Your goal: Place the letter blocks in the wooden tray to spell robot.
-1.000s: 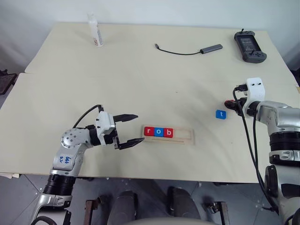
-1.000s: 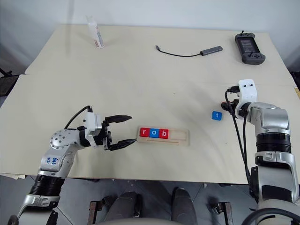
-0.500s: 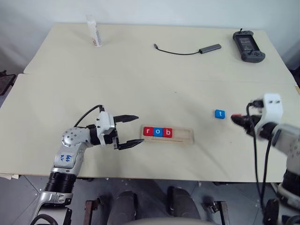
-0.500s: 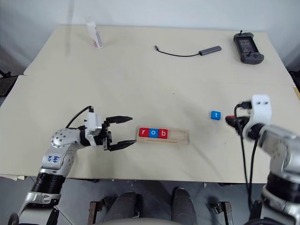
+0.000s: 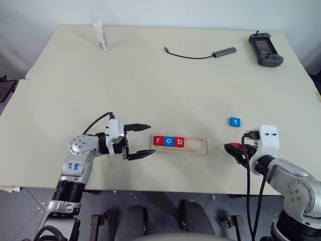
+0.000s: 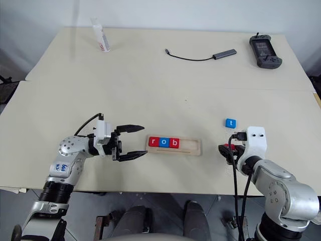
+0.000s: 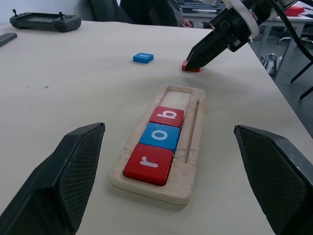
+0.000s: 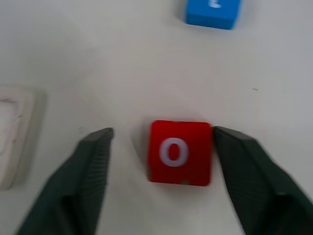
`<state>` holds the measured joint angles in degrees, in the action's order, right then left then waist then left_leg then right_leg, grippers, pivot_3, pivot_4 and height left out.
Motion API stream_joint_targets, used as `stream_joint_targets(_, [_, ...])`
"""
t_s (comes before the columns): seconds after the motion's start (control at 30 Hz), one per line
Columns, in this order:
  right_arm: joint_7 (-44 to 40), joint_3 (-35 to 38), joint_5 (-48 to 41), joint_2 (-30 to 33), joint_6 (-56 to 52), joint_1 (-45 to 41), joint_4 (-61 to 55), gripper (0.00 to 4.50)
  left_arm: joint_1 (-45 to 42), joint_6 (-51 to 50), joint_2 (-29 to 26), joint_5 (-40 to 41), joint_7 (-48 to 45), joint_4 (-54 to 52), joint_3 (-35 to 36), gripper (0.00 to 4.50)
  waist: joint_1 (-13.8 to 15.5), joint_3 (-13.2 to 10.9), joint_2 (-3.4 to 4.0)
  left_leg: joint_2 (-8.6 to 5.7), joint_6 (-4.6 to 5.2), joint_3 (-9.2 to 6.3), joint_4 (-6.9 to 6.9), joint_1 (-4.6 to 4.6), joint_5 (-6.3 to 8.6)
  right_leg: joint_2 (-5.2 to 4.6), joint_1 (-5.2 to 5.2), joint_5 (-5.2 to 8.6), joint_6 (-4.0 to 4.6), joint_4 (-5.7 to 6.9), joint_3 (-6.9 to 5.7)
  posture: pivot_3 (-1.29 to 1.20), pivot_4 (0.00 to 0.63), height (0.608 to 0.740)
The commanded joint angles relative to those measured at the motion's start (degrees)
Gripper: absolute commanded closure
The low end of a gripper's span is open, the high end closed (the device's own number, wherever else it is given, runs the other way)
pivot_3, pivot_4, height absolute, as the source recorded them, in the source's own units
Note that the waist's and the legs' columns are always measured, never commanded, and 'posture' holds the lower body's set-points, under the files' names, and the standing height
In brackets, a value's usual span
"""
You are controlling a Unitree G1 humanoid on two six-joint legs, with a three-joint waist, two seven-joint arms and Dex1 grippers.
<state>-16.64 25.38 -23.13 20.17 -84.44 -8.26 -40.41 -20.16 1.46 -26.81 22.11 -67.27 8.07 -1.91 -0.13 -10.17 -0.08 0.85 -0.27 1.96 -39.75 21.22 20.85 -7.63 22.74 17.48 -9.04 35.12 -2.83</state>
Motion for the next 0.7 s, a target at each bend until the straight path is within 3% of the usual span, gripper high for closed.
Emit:
stream_joint_targets(0.03, [-5.24,-0.87,-1.46,6.75,5.29,1.06,0.99,0.03,0.02,0.81,-0.33,0.08,-0.27,-1.08,0.19,0.0,0.02,0.0,0.0,0.0,0.0,0.0,0.0,0.0,0.0,0.0,0.0,0.0,0.0,-0.01,0.0,0.0,0.15,0.74])
stream_joint_targets(0.13, [-15.14,-2.76,-1.44,20.14,13.93,2.05,7.32,0.03,0.36,1.13,-1.0,0.08,-0.31,-1.57,0.68,0.0,0.17,-0.03,0.04,-0.07,0.1,0.02,-0.01,0.02,0.04,-0.06,-0.01,-0.01,-0.01,-0.06,0.03,0.0,0.15,0.74])
stream_joint_targets(0.23, [-24.71,-5.13,-1.5,28.83,24.41,2.04,15.07,0.03,0.77,1.48,-1.51,0.2,-0.37,-1.82,0.88,0.0,0.1,-0.03,0.03,-0.05,0.18,0.04,-0.01,0.0,0.09,-0.05,-0.05,-0.01,-0.02,-0.14,0.02,0.0,0.15,0.74])
stream_joint_targets(0.37, [-46.02,-12.35,2.73,39.39,50.57,2.55,28.28,0.03,1.49,1.89,-2.09,0.29,-0.38,-1.97,1.35,0.0,-0.06,-0.03,0.02,-0.02,0.17,0.07,0.04,-0.04,0.08,-0.01,-0.06,-0.01,-0.02,-0.17,0.01,0.0,0.15,0.74])
stream_joint_targets(0.5, [-54.41,-19.89,7.75,41.91,64.66,-4.76,43.37,0.03,1.59,1.91,-1.9,0.23,0.29,-2.51,1.4,0.0,-0.17,-0.05,-0.01,-0.01,0.17,0.12,-0.07,-0.05,0.08,-0.01,-0.09,-0.04,-0.07,-0.19,0.01,0.0,0.15,0.74])
stream_joint_targets(0.7, [-61.4,-26.61,11.3,40.05,73.23,-13.08,54.38,0.03,3.06,1.33,-2.09,0.47,1.47,-4.77,1.72,0.0,-0.05,-0.05,-0.01,0.03,0.15,0.13,-0.21,-0.03,0.07,-0.04,-0.09,-0.06,-0.11,-0.15,0.0,0.0,0.15,0.74])
